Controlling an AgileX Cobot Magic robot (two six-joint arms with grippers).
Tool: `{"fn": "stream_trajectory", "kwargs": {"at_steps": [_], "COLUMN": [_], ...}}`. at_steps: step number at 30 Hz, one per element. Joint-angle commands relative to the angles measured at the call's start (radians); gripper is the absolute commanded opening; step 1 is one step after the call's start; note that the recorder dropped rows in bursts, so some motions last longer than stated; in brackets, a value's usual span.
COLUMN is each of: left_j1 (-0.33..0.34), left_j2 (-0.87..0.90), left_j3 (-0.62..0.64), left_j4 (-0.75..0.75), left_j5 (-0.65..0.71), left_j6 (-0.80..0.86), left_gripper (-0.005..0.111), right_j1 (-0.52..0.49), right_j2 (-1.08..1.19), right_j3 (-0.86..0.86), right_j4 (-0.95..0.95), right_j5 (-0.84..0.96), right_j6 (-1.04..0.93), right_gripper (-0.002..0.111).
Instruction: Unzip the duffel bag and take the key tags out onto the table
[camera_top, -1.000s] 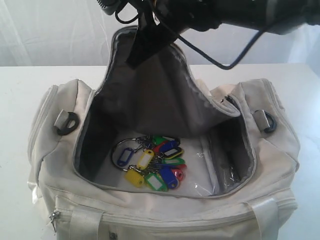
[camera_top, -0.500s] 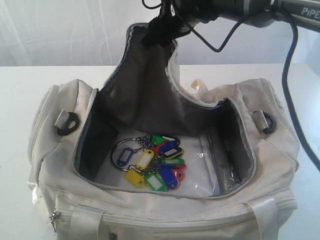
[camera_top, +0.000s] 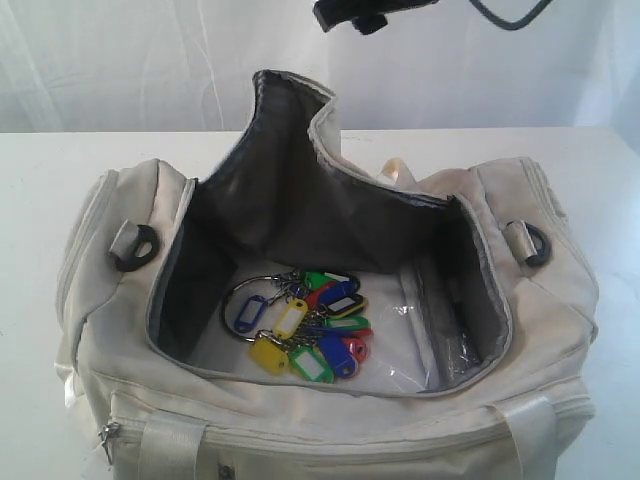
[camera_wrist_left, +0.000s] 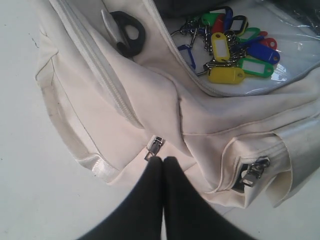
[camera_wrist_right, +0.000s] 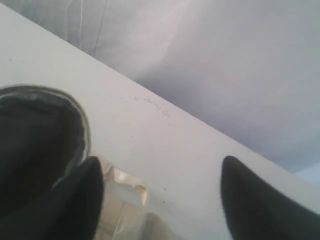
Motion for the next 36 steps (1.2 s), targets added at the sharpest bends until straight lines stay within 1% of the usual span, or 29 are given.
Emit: {"fn": "stream_trajectory", "kwargs": {"at_steps": [1, 2, 3, 5, 6, 7, 8, 9, 10, 11, 12, 13, 14, 15, 16, 18, 20, 23, 26, 31, 36], "left_j1": [-0.003, -0.003, -0.003, -0.003, -0.003, -0.003, -0.003, -0.003, -0.003, -0.003, -0.003, -0.003, -0.003, -0.003, -0.003, -0.003, -0.003, -0.003, -0.003, -0.003, -0.003], "left_j2": [-0.006, -0.006, -0.006, -0.006, -0.006, -0.006, -0.006, -0.006, -0.006, -0.006, -0.006, -0.006, -0.006, -0.006, -0.006, -0.006, -0.006, -0.006, -0.006, -0.006, -0.006], "left_j3": [0.006, 0.006, 0.006, 0.006, 0.006, 0.006, 0.006, 0.006, 0.006, 0.006, 0.006, 0.006, 0.006, 0.006, 0.006, 0.006, 0.006, 0.006, 0.006, 0.006, 0.006], "left_j4": [-0.014, -0.014, -0.014, -0.014, -0.014, -0.014, -0.014, -0.014, -0.014, -0.014, -0.014, -0.014, -0.014, -0.014, -0.014, -0.014, -0.014, -0.014, -0.014, -0.014, -0.014], "left_j5": [0.008, 0.008, 0.008, 0.008, 0.008, 0.008, 0.008, 0.008, 0.008, 0.008, 0.008, 0.008, 0.008, 0.008, 0.008, 0.008, 0.008, 0.008, 0.008, 0.008, 0.008], "left_j6": [-0.002, -0.002, -0.002, -0.002, -0.002, -0.002, -0.002, -0.002, -0.002, -0.002, -0.002, -0.002, -0.002, -0.002, -0.002, -0.002, -0.002, -0.002, -0.002, -0.002, -0.002], "left_gripper": [0.0, 0.0, 0.0, 0.0, 0.0, 0.0, 0.0, 0.0, 0.0, 0.0, 0.0, 0.0, 0.0, 0.0, 0.0, 0.0, 0.0, 0.0, 0.0, 0.0, 0.0], "right_j1": [-0.005, -0.005, -0.003, 0.017, 0.027, 0.052, 0.071, 0.093, 0.106, 0.113, 0.113, 0.108, 0.096, 0.084, 0.059, 0.007, -0.037, -0.099, -0.14, -0.153, -0.131], "right_j2": [-0.082, -0.103, -0.137, -0.176, -0.182, -0.185, -0.182, -0.169, -0.154, -0.127, -0.096, -0.079, -0.05, -0.036, -0.01, 0.029, 0.053, 0.086, 0.112, 0.087, -0.07], "right_j3": [0.001, 0.014, 0.047, 0.128, 0.162, 0.232, 0.285, 0.354, 0.397, 0.437, 0.454, 0.453, 0.453, 0.448, 0.445, 0.436, 0.434, 0.434, 0.434, 0.434, 0.434], "right_j4": [0.268, 0.356, 0.513, 0.72, 0.752, 0.764, 0.762, 0.757, 0.738, 0.695, 0.603, 0.529, 0.37, 0.28, 0.125, -0.034, -0.071, -0.07, -0.07, -0.07, -0.016], "right_j5": [0.093, 0.109, 0.147, 0.218, 0.241, 0.242, 0.219, 0.156, 0.11, 0.011, -0.073, -0.111, -0.17, -0.186, -0.199, -0.197, -0.203, -0.204, -0.172, -0.107, -0.104], "right_j6": [-0.188, -0.246, -0.361, -0.488, -0.519, -0.522, -0.529, -0.551, -0.551, -0.542, -0.468, -0.4, -0.258, -0.182, -0.059, 0.102, 0.157, 0.191, 0.217, 0.213, 0.205], "right_gripper": [0.008, 0.001, 0.0, 0.0, 0.0, 0.0, 0.0, 0.0, 0.0, 0.0, 0.0, 0.0, 0.0, 0.0, 0.0, 0.0, 0.0, 0.0, 0.0, 0.0, 0.0]}}
